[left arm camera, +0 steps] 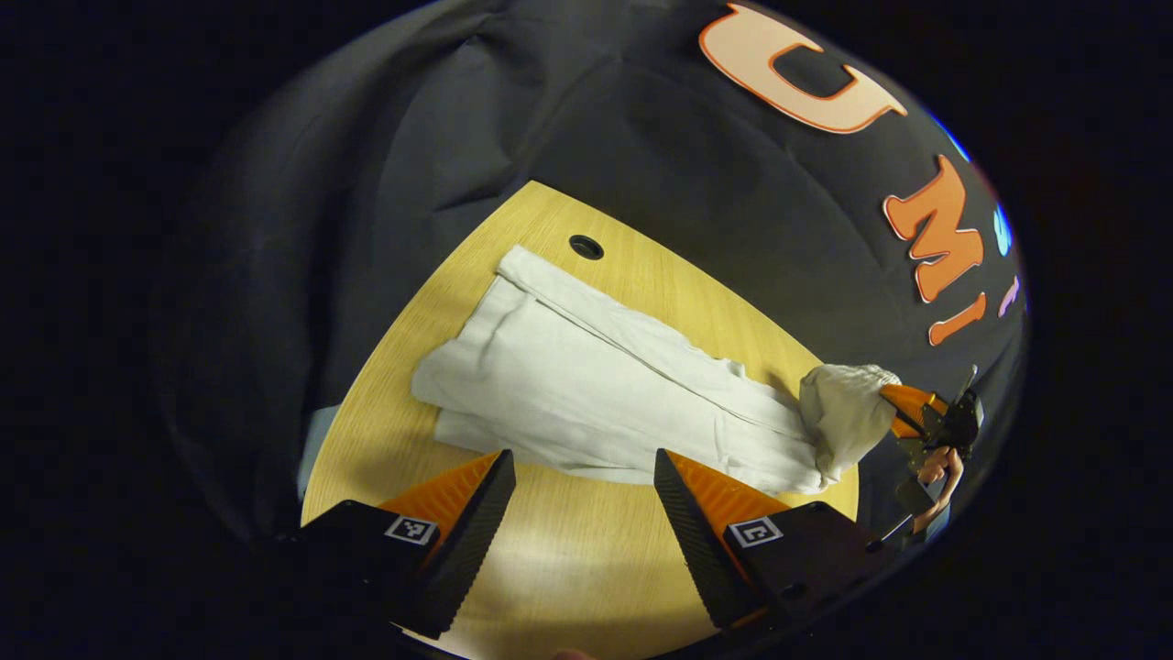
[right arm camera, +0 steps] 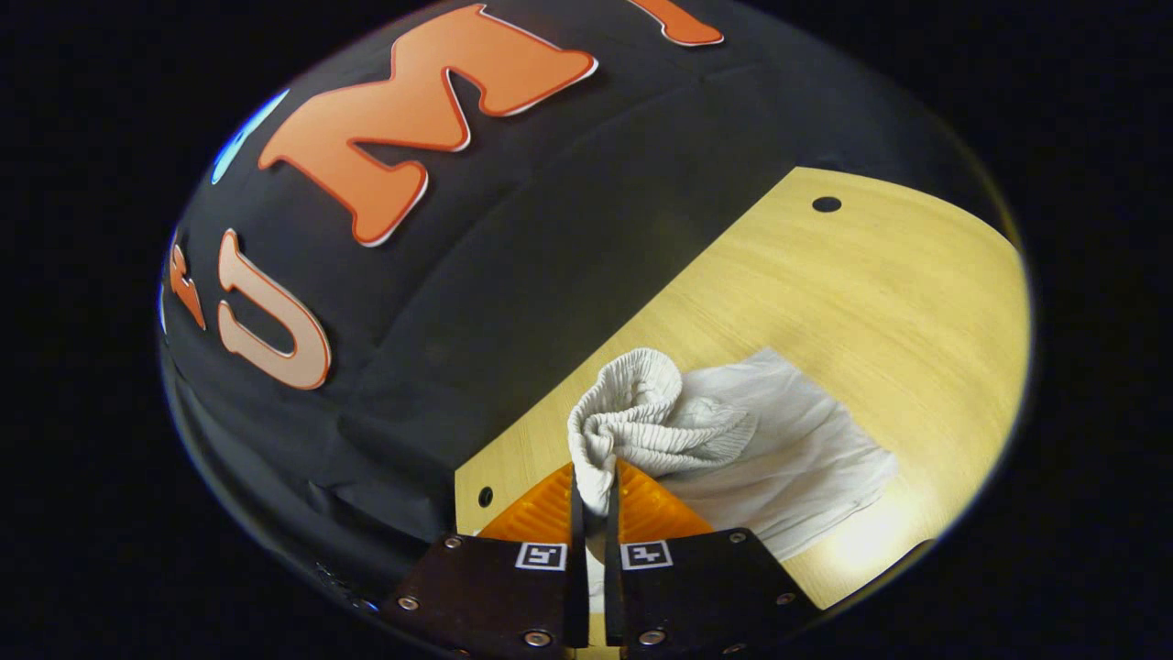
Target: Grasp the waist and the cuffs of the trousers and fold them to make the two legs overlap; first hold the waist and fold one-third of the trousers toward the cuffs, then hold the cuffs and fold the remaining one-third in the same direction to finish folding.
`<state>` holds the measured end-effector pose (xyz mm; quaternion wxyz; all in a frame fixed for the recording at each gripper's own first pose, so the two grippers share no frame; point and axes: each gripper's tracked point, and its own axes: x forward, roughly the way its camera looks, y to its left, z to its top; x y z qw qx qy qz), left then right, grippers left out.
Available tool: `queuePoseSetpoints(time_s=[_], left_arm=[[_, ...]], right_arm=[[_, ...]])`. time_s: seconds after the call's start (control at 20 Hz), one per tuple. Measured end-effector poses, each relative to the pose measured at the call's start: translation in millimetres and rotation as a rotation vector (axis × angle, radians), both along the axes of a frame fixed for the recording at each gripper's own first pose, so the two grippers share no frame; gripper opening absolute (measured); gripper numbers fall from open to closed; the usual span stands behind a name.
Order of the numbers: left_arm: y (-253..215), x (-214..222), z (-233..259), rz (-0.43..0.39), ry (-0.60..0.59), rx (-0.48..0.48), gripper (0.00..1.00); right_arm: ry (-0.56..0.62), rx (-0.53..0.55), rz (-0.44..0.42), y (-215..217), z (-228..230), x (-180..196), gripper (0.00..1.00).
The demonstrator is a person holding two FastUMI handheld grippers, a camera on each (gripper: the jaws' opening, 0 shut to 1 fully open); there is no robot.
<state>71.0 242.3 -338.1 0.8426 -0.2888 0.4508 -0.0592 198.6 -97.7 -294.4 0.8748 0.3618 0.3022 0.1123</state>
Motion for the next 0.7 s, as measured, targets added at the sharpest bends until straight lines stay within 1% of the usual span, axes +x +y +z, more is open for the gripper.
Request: queuePoseSetpoints(time_s=[0.1,0.2,0.25,0.3,0.35,0.4,0.45,0.5,0.55,0.6,0.65,0.7], left_arm=[[6,-1,-6,0.010,0.009,0.002,1.00],[12,-3,-6,0.022,0.017,-0.004,1.00],[15,-5,-5,0.028,0.020,-0.008,1.00],[17,-6,-7,0.034,0.021,-0.015,1.00],[19,-6,-9,0.047,0.023,-0.028,0.96],[21,-5,-12,0.063,0.026,-0.047,1.00],[20,-2,-18,0.081,0.035,-0.065,1.00],[21,-1,-23,0.098,0.044,-0.086,0.99],[22,-2,-23,0.116,0.054,-0.106,0.99],[23,-4,-24,0.138,0.063,-0.132,0.99],[25,-4,-27,0.166,0.071,-0.161,1.00],[28,-4,-29,0.194,0.078,-0.188,1.00]], right_arm=[[0.030,-0.026,0.052,0,-1,-1,0.10],[0.036,-0.042,0.111,-4,1,-4,0.17],[0.025,-0.052,0.136,-8,5,-4,0.22],[0.013,-0.059,0.159,-12,6,-7,0.25],[0.004,-0.063,0.185,-16,8,-10,0.19],[-0.008,-0.053,0.219,-18,14,-12,0.34],[-0.016,-0.036,0.247,-23,19,-14,0.39],[-0.019,-0.025,0.262,-27,21,-10,0.42],[-0.019,-0.034,0.264,-33,19,-5,0.47],[-0.024,-0.047,0.263,-30,16,-9,0.39],[-0.026,-0.056,0.259,-28,15,-10,0.53],[-0.029,-0.059,0.259,-28,16,-10,0.54]])
